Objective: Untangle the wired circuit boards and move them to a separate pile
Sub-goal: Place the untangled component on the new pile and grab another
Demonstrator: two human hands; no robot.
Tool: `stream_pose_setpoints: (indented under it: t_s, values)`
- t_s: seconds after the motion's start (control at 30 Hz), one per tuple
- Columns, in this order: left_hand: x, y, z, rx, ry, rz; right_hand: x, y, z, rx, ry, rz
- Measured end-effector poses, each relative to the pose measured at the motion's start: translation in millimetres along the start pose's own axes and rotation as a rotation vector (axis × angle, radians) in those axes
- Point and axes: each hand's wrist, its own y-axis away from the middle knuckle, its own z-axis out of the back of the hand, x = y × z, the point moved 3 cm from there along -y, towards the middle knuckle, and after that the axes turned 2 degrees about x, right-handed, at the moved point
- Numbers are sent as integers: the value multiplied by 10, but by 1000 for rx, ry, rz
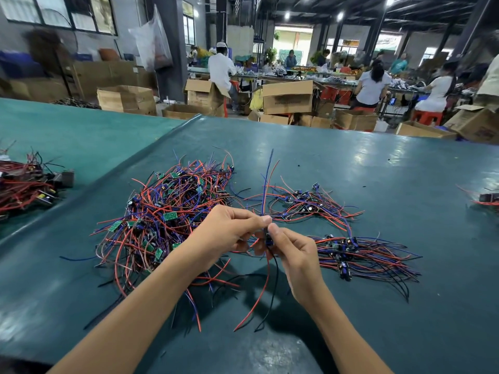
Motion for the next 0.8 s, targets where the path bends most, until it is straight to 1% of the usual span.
stream_pose_setpoints:
  t_s: [0.07,0.2,0.4,0.5,0.67,0.8]
  values:
    - [7,7,-12,12,13,-1,-8,-9,15,10,-67,-48]
    - [12,-32,-7,-43,76,-7,-19,-19,30,14,-142,-70]
    - [27,-38,-55,50,76,-23,-14,-18,3,26,-145,-44]
    - [61,-70,-44,47,126,-10,-43,-23,5,6,-102,-39]
    - [88,-208,83,-126,115,3,-83,-18,-35,-8,-49,-46]
    - [13,-324,125,-211,82,-24,-80,-26,-21,-23,-47,-58]
